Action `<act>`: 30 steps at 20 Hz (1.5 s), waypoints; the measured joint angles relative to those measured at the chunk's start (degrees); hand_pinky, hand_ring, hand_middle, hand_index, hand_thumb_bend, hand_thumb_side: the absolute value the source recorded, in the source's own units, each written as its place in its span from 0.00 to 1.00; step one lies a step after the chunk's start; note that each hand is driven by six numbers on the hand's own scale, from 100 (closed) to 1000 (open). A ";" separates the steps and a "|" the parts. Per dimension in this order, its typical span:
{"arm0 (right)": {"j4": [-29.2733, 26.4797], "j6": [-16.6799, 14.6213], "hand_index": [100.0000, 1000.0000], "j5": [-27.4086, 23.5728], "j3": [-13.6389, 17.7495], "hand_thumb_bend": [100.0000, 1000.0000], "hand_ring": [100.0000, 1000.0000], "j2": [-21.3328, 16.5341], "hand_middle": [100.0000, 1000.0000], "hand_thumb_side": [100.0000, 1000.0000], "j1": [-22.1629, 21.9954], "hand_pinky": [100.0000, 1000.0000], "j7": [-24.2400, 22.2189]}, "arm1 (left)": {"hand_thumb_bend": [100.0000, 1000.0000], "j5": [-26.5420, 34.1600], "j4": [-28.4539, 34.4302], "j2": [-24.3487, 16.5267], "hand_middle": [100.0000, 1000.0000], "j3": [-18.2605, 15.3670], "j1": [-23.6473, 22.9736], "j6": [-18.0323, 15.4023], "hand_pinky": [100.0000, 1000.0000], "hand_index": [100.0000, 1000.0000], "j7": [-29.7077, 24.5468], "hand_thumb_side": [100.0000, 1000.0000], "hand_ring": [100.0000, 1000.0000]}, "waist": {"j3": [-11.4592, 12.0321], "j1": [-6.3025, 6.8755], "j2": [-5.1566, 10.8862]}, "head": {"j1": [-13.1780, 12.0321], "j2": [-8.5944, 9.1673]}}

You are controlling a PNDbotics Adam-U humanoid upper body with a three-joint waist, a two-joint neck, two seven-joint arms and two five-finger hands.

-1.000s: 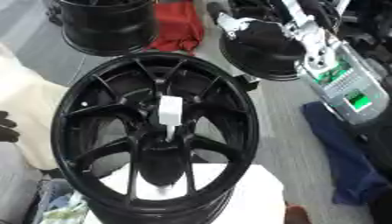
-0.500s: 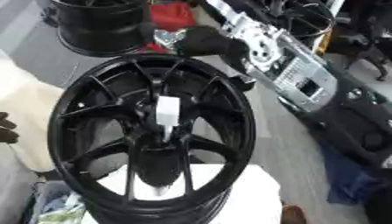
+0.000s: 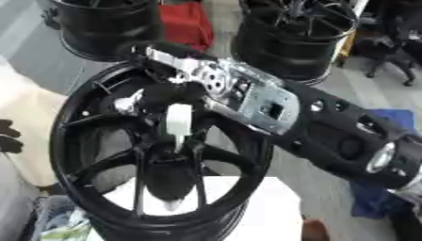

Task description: Pull the pin out of the wheel hub.

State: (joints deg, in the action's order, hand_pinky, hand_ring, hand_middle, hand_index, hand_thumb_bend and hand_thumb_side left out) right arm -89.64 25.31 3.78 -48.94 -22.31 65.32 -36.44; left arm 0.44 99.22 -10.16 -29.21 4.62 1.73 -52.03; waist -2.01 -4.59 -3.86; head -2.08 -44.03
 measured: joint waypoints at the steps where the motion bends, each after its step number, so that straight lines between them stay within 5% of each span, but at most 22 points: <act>1: -0.25 -1.08 1.00 2.79 1.48 0.39 0.90 0.00 0.94 0.46 0.00 0.85 -4.94 | 0.00 0.00 0.00 0.00 0.64 -0.01 -0.01 -0.01 0.72 0.82 0.00 0.89 0.66 | 0.00 0.00 0.00 | -0.06 -0.01; 3: -0.22 -3.73 1.00 7.10 3.48 0.39 0.90 0.00 0.94 0.46 -0.12 0.85 -10.54 | 0.00 0.00 -0.01 0.00 0.64 -0.01 -0.01 -0.04 0.72 0.82 0.02 0.89 0.66 | 0.00 0.01 0.00 | -0.10 -0.02; 7: 1.04 -7.50 1.00 11.56 4.51 0.39 0.90 0.11 0.94 0.46 -0.42 0.85 -14.13 | 0.00 -0.01 -0.04 0.00 0.65 -0.01 -0.01 -0.11 0.72 0.82 0.07 0.89 0.66 | 0.00 0.01 0.01 | -0.10 -0.14; 23: 11.95 -16.49 1.00 23.68 4.76 0.40 0.90 2.46 0.92 0.44 -3.41 0.85 -15.46 | 0.00 -0.01 -0.32 0.00 0.65 -0.01 -0.01 -0.36 0.72 0.82 0.07 0.89 0.66 | 0.22 0.19 0.01 | 0.16 -0.18; 30: 14.26 -19.25 0.93 26.53 5.23 0.39 0.77 2.60 0.75 0.41 -3.94 0.74 -15.53 | 0.00 -0.02 -0.33 0.00 0.65 -0.01 -0.01 -0.48 0.72 0.82 0.01 0.89 0.66 | 0.19 0.21 0.01 | 0.17 -0.18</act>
State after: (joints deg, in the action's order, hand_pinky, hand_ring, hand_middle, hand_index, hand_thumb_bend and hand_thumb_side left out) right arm -75.38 6.06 30.31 -43.71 -19.71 61.38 -51.97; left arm 0.42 98.89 -10.16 -29.21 4.61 1.25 -52.02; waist -1.83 -4.38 -3.85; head -1.91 -44.20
